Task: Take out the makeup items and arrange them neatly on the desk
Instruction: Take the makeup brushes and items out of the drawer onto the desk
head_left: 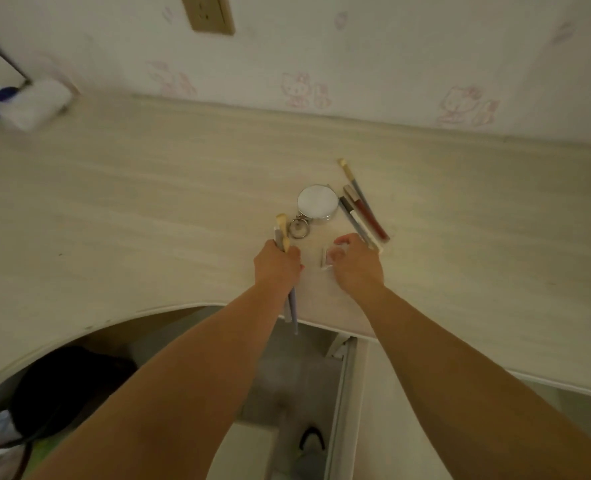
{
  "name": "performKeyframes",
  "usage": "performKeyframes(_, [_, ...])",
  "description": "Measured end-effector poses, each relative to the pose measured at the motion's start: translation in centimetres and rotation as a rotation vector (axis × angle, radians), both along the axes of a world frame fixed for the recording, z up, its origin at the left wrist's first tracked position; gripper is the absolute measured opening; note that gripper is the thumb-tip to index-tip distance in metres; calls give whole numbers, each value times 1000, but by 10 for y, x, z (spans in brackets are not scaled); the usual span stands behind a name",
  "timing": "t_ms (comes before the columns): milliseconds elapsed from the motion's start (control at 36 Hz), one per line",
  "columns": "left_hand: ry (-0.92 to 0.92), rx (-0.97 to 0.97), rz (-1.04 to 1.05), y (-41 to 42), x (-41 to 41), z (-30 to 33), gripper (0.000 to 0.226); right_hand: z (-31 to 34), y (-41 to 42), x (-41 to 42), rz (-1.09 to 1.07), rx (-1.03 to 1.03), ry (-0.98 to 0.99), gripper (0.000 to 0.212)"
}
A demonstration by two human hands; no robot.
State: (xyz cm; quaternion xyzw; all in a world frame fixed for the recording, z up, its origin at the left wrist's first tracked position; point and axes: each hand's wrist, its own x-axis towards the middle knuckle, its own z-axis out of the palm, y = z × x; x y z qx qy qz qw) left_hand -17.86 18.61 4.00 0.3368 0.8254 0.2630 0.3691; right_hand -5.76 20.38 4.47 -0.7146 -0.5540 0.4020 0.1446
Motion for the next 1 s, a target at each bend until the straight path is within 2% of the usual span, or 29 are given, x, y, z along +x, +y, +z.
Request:
performKeyframes(83, [91,32,-23,9,2,-4,21,-5,5,-8,157,60,-200,29])
performKeyframes(194, [160,120,-106,16,4,-11,26,-15,8,-12,276,171,-364,29])
performKeyframes(306, [248,179,-164,20,4,-17,43,-20,12,-15,310,254,-474,34])
performKeyframes(500, [307,219,-142,31,2,-24,54,-27,13,-15,330,312,-612,40])
performKeyframes(639, [514,77,-144,42,-10,-32,57,-30,19,-15,317,339,-613,38])
performKeyframes(722, [554,36,-123,46,-14,-36,61,-33,22,-16,303,358,-597,37])
performKeyframes(833, [497,24,-32,55,-13,-38,66,-35,29,-19,249,366,-568,37])
performKeyframes(1000, [383,45,111,67,-2,-35,69,-36,43,-28,51,347,-382,36])
